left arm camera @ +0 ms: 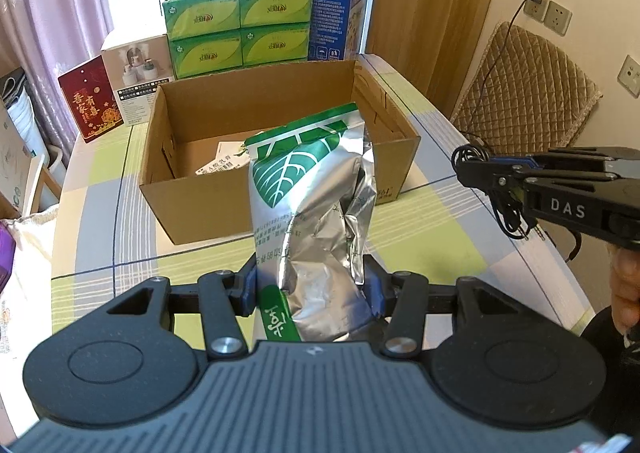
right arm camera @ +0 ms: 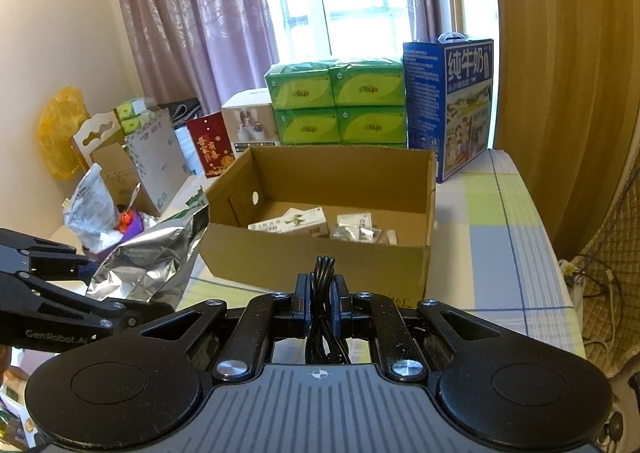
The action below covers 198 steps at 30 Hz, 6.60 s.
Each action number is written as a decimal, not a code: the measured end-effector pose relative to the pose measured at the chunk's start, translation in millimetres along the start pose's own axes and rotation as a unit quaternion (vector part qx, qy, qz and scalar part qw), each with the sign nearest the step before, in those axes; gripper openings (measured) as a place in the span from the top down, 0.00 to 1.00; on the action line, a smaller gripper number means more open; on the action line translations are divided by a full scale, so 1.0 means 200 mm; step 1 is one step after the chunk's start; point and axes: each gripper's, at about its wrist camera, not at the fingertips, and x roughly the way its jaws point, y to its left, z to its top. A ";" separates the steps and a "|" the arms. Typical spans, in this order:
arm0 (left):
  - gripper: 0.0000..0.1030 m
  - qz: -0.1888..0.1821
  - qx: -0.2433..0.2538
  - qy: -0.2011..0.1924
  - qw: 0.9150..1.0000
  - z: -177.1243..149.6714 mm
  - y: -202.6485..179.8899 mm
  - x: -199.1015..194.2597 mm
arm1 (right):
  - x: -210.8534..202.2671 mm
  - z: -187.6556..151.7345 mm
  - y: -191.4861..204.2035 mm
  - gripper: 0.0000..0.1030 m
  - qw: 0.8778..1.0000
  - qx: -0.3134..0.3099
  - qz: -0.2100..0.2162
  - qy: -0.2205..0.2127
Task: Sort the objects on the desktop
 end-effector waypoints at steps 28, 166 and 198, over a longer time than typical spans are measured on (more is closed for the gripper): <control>0.56 0.010 0.008 0.051 0.999 0.26 0.31 0.19 | 0.33 0.37 -0.06 0.94 0.999 -0.035 -0.002 0.032; 0.30 0.054 -0.012 0.112 0.992 0.67 0.61 0.95 | 1.06 0.65 -0.44 0.58 0.992 0.031 -0.044 0.117; 0.01 0.086 0.003 0.092 0.992 0.64 0.50 0.76 | 0.90 0.65 -0.34 0.12 0.989 0.009 -0.036 0.143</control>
